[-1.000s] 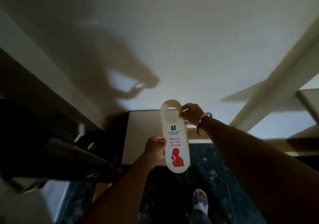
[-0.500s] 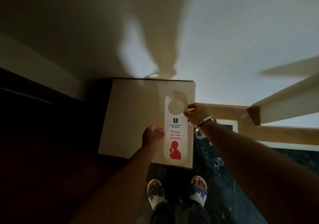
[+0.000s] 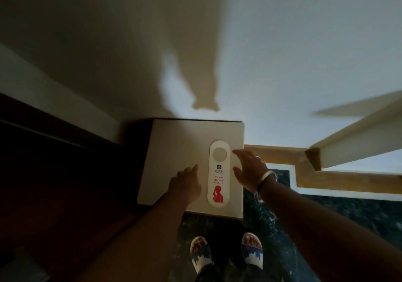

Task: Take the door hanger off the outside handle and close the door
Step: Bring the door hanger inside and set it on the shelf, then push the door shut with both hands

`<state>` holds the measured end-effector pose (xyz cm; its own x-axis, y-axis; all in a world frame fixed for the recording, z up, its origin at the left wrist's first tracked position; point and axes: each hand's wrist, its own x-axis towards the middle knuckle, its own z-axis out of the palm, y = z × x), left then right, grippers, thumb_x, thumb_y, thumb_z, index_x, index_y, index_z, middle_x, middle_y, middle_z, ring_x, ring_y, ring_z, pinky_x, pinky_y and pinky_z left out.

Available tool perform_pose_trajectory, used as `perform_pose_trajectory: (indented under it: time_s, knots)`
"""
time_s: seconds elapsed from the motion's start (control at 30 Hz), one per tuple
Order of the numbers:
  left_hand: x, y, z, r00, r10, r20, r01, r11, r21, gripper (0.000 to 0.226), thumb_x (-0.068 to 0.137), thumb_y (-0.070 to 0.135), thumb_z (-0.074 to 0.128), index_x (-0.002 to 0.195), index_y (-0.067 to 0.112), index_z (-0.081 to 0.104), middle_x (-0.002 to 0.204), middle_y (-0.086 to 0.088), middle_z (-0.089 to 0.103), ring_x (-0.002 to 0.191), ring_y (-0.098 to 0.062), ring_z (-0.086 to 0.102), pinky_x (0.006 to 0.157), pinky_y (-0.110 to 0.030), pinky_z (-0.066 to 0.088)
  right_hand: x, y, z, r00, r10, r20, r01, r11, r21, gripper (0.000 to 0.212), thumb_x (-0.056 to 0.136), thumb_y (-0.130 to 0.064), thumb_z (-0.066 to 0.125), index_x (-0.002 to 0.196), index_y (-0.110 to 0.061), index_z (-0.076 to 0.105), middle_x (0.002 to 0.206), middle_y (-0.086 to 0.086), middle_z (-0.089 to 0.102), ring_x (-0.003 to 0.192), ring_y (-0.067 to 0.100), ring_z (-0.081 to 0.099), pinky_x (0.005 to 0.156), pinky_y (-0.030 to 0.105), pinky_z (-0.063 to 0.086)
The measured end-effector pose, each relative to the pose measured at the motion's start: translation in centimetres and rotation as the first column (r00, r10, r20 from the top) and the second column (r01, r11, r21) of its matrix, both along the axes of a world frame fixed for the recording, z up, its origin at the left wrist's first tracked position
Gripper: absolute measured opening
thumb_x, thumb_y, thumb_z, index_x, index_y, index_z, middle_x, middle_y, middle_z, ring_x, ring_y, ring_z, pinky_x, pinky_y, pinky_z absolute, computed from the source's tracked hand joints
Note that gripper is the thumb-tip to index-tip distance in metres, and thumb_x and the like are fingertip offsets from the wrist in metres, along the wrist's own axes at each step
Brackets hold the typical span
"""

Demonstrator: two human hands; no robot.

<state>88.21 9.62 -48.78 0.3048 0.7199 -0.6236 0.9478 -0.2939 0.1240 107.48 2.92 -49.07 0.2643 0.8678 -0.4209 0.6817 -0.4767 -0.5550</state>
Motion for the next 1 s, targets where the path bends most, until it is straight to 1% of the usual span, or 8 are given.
perform_pose_trajectory:
  time_s: [0.07,0.23,0.33,0.4,0.47,0.67,0.83,1.0]
  knots:
    - [-0.5,0.5,4.7,0.97,-0.184,-0.161,0.201,0.975,0.094,0.066,0.092,0.028,0.05,0.151,0.023,0.02,0.146,-0.008,0.042,0.124,-0.031,0.047,0.099,-0.046,0.039,-0.2,-0.9,4.1,0.994,0.077,0.077,-0.082,0.995,0.057,0.058,0.089,-0.024,0.061,0.142,-0.02,0.038,0.146,0.01,0.045,0.125,0.032,0.052,0.096,0.04,0.049]
    - [-2.1,1.9,16.7,0.905,-0.268,-0.331,0.364,0.891,0.273,0.07,0.095,0.039,0.048,0.154,0.022,0.015,0.154,-0.009,0.033,0.137,-0.03,0.035,0.117,-0.054,0.012,-1.5,-1.5,11.9,0.972,0.146,0.184,-0.171,0.977,0.124,0.068,0.092,-0.038,0.053,0.151,-0.024,0.022,0.16,0.009,0.023,0.147,0.032,0.019,0.117,0.049,0.023]
    - [-3.1,1.7,26.3,0.852,-0.273,-0.447,0.45,0.817,0.359,0.06,0.093,0.046,0.049,0.146,0.02,0.036,0.143,-0.011,0.046,0.134,-0.032,0.038,0.115,-0.059,-0.002,-3.9,-1.1,16.5,0.977,0.178,0.115,-0.198,0.961,0.191,0.073,0.091,-0.048,0.047,0.153,-0.027,0.013,0.163,0.006,0.014,0.15,0.03,0.009,0.118,0.051,0.013]
    - [-3.8,1.4,32.7,0.818,-0.221,-0.531,0.481,0.77,0.42,0.052,0.093,0.046,0.049,0.137,0.017,0.047,0.139,-0.012,0.05,0.134,-0.032,0.038,0.115,-0.06,-0.003,-6.6,0.4,19.6,0.971,0.235,0.052,-0.241,0.934,0.265,0.077,0.09,-0.05,0.047,0.154,-0.026,0.012,0.163,0.005,0.013,0.15,0.03,0.007,0.118,0.049,0.012]
    - [-4.9,0.9,37.8,0.79,-0.129,-0.599,0.483,0.733,0.479,0.046,0.098,0.037,0.041,0.138,0.014,0.048,0.147,-0.015,0.044,0.14,-0.034,0.03,0.116,-0.06,-0.005,-9.6,2.1,22.4,0.951,0.307,-0.018,-0.282,0.893,0.35,0.077,0.091,-0.05,0.047,0.154,-0.023,0.012,0.163,0.006,0.013,0.15,0.03,0.007,0.119,0.047,0.012]
    - [-8.7,-2.2,48.3,0.513,0.096,-0.853,0.497,0.777,0.387,0.068,0.099,0.051,0.028,0.154,0.013,0.019,0.161,-0.022,0.012,0.148,-0.039,0.006,0.111,-0.062,-0.017,-20.5,4.6,30.0,0.821,0.479,-0.31,-0.255,0.795,0.551,0.07,0.096,-0.051,0.039,0.154,-0.019,0.016,0.162,0.007,0.017,0.15,0.028,0.01,0.119,0.051,0.017]
    - [-13.2,-5.2,52.5,0.416,0.235,-0.878,0.365,0.842,0.398,0.086,0.092,0.072,0.018,0.155,0.014,0.011,0.162,-0.022,0.005,0.149,-0.039,-0.001,0.112,-0.06,-0.019,-28.4,4.5,34.3,0.709,0.528,-0.468,-0.218,0.794,0.567,0.072,0.095,-0.058,0.032,0.154,-0.02,0.018,0.161,0.01,0.021,0.149,0.03,0.01,0.12,0.052,0.015]
    - [-15.1,-6.6,53.4,0.437,0.298,-0.849,0.281,0.851,0.443,0.097,0.088,0.079,0.011,0.155,0.01,0.009,0.162,-0.023,0.004,0.149,-0.037,-0.002,0.112,-0.057,-0.018,-32.3,4.2,34.4,0.654,0.482,-0.583,-0.127,0.829,0.544,0.082,0.083,-0.068,0.015,0.153,-0.024,0.022,0.161,0.007,0.023,0.149,0.026,0.01,0.118,0.042,0.011]
